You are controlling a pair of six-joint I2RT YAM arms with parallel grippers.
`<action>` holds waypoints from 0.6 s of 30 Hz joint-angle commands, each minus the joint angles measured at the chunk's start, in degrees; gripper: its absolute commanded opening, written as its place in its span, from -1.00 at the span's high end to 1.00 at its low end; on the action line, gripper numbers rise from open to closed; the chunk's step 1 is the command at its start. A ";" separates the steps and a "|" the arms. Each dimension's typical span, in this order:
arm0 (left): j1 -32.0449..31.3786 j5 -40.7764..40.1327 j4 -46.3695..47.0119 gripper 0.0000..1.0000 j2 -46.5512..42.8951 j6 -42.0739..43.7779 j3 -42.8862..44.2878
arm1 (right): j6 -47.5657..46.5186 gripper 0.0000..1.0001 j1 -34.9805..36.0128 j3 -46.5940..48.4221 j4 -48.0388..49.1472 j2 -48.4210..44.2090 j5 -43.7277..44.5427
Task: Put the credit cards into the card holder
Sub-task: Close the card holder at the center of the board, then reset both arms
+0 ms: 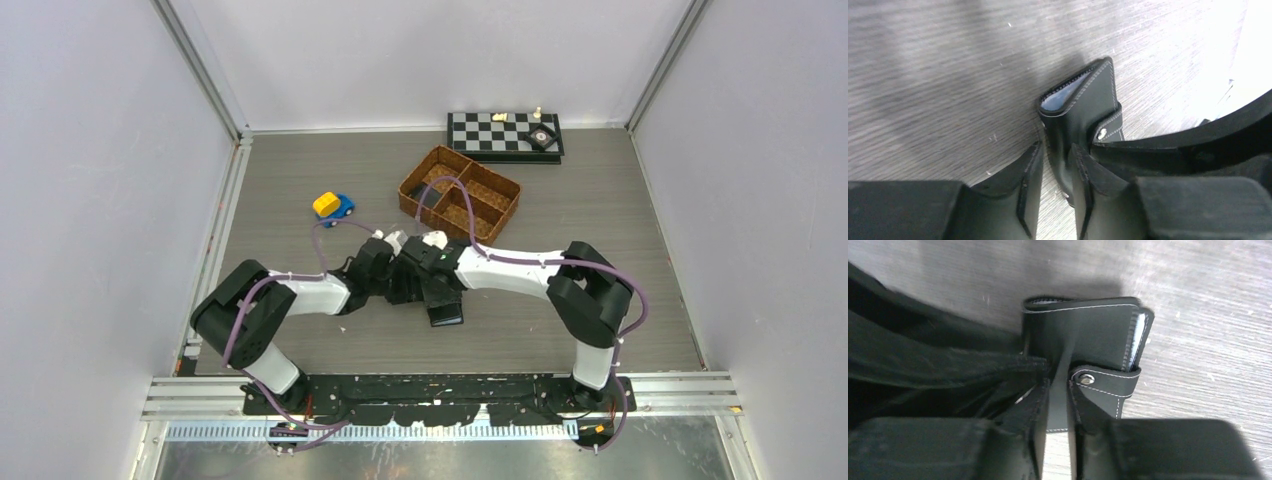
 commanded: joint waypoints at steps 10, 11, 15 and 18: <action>5.91 -4.47 -23.38 -0.29 -10.34 10.14 11.00 | -2.41 -0.03 -5.80 -6.55 -3.49 -20.13 -3.45; 7.43 -4.74 -24.77 -0.31 -10.75 10.70 11.83 | -3.10 -0.07 -7.91 -7.11 -3.30 -21.73 -4.28; 13.77 -4.35 -29.79 -0.49 -11.04 13.51 15.10 | -6.56 -0.26 -18.20 -9.67 -0.14 -26.72 -9.50; 19.03 -3.09 -32.39 -0.55 -10.41 17.18 17.91 | -9.99 -0.35 -26.84 -11.12 2.43 -27.79 -11.96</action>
